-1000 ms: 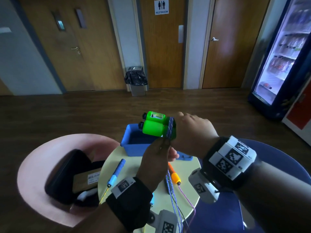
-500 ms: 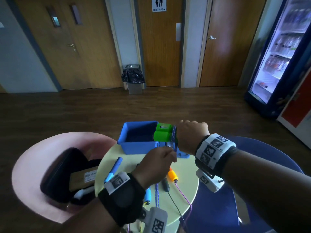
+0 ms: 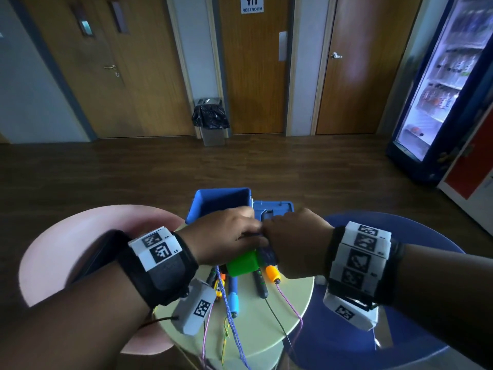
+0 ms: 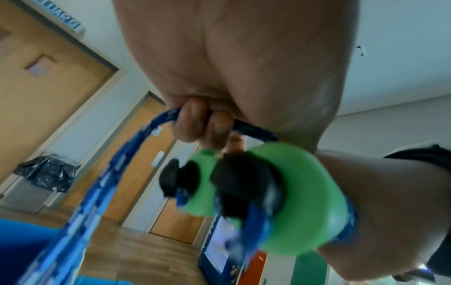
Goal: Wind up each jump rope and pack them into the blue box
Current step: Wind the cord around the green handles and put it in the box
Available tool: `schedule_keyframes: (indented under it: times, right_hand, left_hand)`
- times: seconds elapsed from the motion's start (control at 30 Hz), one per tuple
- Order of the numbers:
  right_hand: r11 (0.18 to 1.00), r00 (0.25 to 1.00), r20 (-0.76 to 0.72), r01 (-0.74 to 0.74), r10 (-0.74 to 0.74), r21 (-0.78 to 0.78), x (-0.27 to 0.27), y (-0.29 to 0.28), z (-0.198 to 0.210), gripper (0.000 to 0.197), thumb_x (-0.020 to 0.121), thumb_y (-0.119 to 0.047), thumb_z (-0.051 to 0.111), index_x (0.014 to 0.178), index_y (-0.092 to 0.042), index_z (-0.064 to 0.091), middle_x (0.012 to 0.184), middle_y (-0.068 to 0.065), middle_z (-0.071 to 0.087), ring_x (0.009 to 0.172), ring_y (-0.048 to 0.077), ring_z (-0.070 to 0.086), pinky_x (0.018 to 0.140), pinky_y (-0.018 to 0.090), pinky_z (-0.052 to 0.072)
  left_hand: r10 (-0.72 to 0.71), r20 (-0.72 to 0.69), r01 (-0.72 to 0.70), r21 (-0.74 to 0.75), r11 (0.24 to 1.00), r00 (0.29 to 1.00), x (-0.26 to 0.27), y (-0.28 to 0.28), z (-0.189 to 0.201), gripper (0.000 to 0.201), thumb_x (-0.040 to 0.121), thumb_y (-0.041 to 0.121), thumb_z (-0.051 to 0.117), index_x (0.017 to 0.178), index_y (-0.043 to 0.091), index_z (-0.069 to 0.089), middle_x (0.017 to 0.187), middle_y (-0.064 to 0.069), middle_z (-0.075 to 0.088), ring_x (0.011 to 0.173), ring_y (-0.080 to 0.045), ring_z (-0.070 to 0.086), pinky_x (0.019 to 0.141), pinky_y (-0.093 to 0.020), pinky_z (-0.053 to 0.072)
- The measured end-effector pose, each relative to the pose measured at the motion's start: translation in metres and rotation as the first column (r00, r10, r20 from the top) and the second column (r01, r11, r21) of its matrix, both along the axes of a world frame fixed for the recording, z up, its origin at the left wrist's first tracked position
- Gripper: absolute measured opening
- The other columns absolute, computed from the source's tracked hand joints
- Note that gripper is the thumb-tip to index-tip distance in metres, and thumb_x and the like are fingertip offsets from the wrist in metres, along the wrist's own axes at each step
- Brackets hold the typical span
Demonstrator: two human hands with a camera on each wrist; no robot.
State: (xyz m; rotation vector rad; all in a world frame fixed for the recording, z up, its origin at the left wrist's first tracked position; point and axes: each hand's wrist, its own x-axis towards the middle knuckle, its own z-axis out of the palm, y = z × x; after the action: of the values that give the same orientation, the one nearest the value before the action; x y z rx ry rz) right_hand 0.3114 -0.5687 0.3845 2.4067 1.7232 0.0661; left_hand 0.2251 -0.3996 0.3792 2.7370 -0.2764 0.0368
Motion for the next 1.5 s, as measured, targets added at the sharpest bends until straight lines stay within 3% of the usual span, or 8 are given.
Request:
schedule_keyframes:
  times: [0.17,0.33,0.5,0.63,0.83,1.2,1.37,1.5]
  right_hand:
    - [1.0,0.999,-0.027,-0.018,0.018,-0.011,0.0,-0.01,0.015,0.03,0.07,-0.03,0.062,0.097,-0.024,0.051,0.088,-0.004,0.061,0.079,0.023,0.064,0.067,0.033,0.052]
    - [1.0,1.0,0.002,0.019,-0.019,0.01,0.002,-0.019,0.017,0.029,0.077,-0.034,0.059,0.1,-0.022,0.047,0.095,-0.002,0.061,0.09,0.025,0.063,0.072,0.032,0.045]
    - [0.996,0.996,0.086,-0.01,0.002,0.091,0.0,-0.023,0.015,0.029,0.078,-0.036,0.054,0.104,-0.024,0.05,0.091,-0.004,0.062,0.084,0.025,0.064,0.067,0.032,0.041]
    - [0.975,0.991,0.107,-0.103,0.083,0.199,-0.002,-0.027,0.022,0.022,0.067,-0.034,0.057,0.085,-0.024,0.052,0.074,-0.004,0.06,0.064,0.027,0.062,0.059,0.035,0.052]
    - [0.927,0.98,0.132,-0.187,0.151,0.324,-0.007,-0.037,0.035,0.029,0.061,-0.035,0.068,0.082,-0.021,0.054,0.069,-0.005,0.058,0.057,0.025,0.058,0.053,0.035,0.051]
    - [0.853,0.98,0.159,-0.185,0.122,0.488,-0.02,-0.04,0.055,0.031,0.063,-0.034,0.071,0.082,-0.021,0.051,0.068,-0.006,0.053,0.055,0.023,0.049,0.056,0.026,0.032]
    - [0.888,0.984,0.134,-0.165,0.119,0.429,-0.022,-0.037,0.051,0.033,0.061,-0.036,0.073,0.082,-0.021,0.053,0.068,-0.006,0.055,0.054,0.022,0.051,0.054,0.027,0.037]
    - [0.898,0.982,0.134,-0.177,0.134,0.402,-0.023,-0.036,0.052,0.036,0.059,-0.037,0.075,0.084,-0.021,0.054,0.069,-0.007,0.056,0.055,0.021,0.052,0.054,0.028,0.04]
  left_hand:
    - [0.012,-0.027,-0.013,-0.056,0.998,1.0,-0.001,-0.001,0.006,0.013,0.089,0.059,0.046,0.081,0.056,0.056,0.088,0.025,0.06,0.086,0.003,0.057,0.081,-0.033,0.047]
    - [0.053,0.021,-0.052,-0.047,0.998,0.998,0.001,-0.005,0.005,0.049,0.086,0.067,0.042,0.07,0.021,0.045,0.07,-0.002,0.051,0.07,-0.016,0.054,0.067,-0.038,0.043]
    - [0.055,-0.099,-0.073,-0.194,0.978,0.994,0.005,-0.005,0.012,0.038,0.097,0.039,0.059,0.06,0.041,0.055,0.057,0.016,0.051,0.057,0.001,0.048,0.057,-0.016,0.033]
    - [0.026,-0.176,-0.083,-0.328,0.941,0.984,0.008,0.001,0.022,0.042,0.098,0.03,0.061,0.06,0.022,0.046,0.056,0.013,0.039,0.054,-0.003,0.038,0.055,-0.02,0.033]
    - [-0.06,-0.249,-0.117,-0.638,0.761,0.967,0.004,-0.002,0.035,0.03,0.09,0.027,0.058,0.064,0.015,0.05,0.061,0.003,0.04,0.055,-0.007,0.038,0.055,-0.02,0.032]
    - [-0.16,-0.223,-0.205,-0.971,0.119,0.962,-0.006,-0.005,0.022,0.018,0.086,0.022,0.069,0.087,0.005,0.072,0.079,-0.009,0.071,0.07,-0.019,0.07,0.068,-0.028,0.055]
    - [-0.132,-0.228,-0.203,-0.963,0.178,0.965,-0.008,-0.003,0.024,0.04,0.058,0.04,0.093,0.075,0.014,0.068,0.066,0.0,0.062,0.056,-0.011,0.059,0.057,-0.021,0.048]
    - [-0.157,-0.216,-0.18,-0.96,0.215,0.964,-0.012,0.001,0.027,0.037,0.069,0.042,0.086,0.065,0.018,0.058,0.06,0.003,0.051,0.051,-0.008,0.048,0.052,-0.019,0.039]
